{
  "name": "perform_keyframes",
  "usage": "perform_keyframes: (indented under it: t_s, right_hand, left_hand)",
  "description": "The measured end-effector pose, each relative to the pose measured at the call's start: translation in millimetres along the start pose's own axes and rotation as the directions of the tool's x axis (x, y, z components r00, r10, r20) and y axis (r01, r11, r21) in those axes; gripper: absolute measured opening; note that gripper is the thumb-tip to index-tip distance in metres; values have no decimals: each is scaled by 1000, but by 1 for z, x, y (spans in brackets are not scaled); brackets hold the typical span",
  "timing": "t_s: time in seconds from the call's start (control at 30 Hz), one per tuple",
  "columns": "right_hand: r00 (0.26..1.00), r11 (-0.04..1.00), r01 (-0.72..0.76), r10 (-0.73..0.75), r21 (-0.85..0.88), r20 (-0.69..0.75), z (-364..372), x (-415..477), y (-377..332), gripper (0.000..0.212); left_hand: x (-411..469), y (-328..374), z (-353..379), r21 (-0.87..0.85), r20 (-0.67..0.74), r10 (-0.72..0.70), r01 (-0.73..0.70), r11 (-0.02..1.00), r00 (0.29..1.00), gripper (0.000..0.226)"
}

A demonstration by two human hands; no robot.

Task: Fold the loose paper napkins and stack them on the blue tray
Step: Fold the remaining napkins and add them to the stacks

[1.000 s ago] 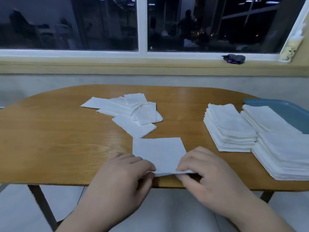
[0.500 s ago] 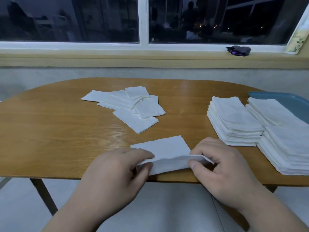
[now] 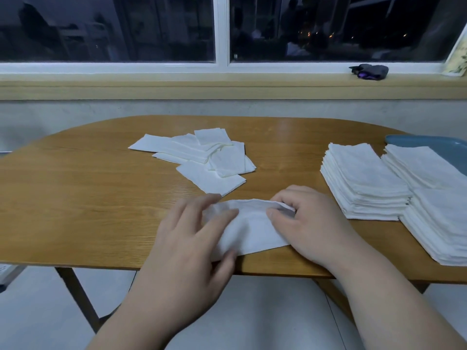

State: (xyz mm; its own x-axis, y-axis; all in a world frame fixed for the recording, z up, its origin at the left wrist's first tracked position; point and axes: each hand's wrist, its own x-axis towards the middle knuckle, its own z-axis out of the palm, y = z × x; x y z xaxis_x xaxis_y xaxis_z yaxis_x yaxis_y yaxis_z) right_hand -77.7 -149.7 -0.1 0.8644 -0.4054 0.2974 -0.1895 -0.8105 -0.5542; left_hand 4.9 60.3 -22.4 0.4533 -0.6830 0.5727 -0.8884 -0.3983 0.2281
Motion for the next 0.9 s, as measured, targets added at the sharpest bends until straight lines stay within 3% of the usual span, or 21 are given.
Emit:
perform_keyframes:
  t_s: [0.1, 0.23, 0.33, 0.43, 0.6, 0.9]
  right_hand:
    - [1000, 999, -7, 7, -49, 12, 4, 5, 0, 16]
    - [999, 991, -35, 32, -127, -25, 2, 5, 3, 46]
    - [1000, 992, 26, -27, -127, -11, -1, -6, 6, 34]
    - [986, 986, 137, -126, -95, 111, -3, -21, 7, 17]
    - [954, 963, 227, -189, -148, 231, -9, -36, 9, 52]
    - [936, 943, 312, -284, -114, 209, -11, -44, 12, 41]
  left_hand:
    - [-2, -1, 4, 10, 74, 40, -41, 999, 996, 36]
    - [-4, -2, 5, 14, 163, 59, -62, 998, 985, 26]
    - [-4, -4, 3, 8, 202, 66, -69, 998, 977, 25]
    - [-4, -6, 0, 15, 225, 88, -93, 996, 970, 28]
    - [-4, -6, -2, 42, 262, 114, -129, 991, 958, 28]
    - [-6, 0, -10, -55, 247, 130, -120, 991, 960, 18]
